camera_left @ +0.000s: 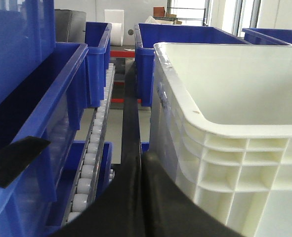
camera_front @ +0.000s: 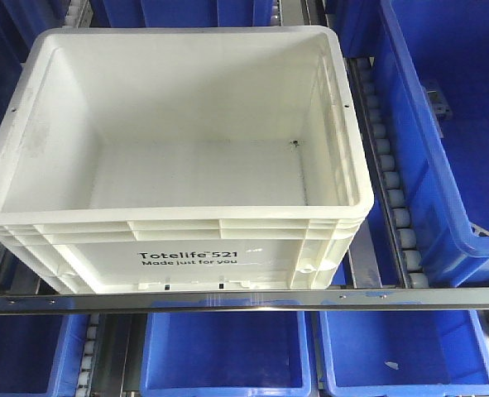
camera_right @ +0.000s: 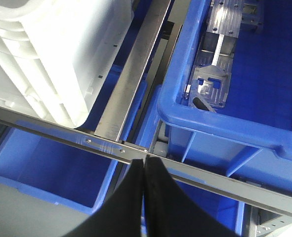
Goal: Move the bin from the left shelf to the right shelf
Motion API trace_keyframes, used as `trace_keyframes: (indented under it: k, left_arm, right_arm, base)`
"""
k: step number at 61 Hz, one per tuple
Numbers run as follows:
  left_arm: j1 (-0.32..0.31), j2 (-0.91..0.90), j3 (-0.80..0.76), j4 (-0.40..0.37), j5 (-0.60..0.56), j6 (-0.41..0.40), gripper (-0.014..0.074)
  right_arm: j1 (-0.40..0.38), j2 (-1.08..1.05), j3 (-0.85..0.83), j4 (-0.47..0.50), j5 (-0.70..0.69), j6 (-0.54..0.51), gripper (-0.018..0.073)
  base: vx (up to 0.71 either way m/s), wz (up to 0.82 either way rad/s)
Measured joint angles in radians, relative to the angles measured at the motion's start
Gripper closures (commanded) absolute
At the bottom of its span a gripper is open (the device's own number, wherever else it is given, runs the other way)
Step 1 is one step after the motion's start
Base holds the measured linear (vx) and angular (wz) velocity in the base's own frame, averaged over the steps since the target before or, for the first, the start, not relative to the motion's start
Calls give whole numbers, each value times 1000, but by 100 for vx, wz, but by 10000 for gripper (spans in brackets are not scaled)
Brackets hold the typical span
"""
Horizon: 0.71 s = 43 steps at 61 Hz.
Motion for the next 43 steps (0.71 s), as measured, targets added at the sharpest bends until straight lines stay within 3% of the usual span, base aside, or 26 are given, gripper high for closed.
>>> trace_keyframes:
  k: [32, 36, 43]
  left_arm:
    - [0, 0, 0, 0, 0, 0, 603]
    - [0, 0, 0, 1, 0, 0, 603]
    - [0, 0, 0, 1, 0, 0, 603]
  right_arm:
    - [-10, -7, 5, 0, -6, 0, 568]
    - [-37, -26, 38, 0, -55, 1, 568]
    - [-127, -79, 160, 3, -258, 1, 568]
  base:
    - [0, 0]
    - [0, 0]
    - [0, 0]
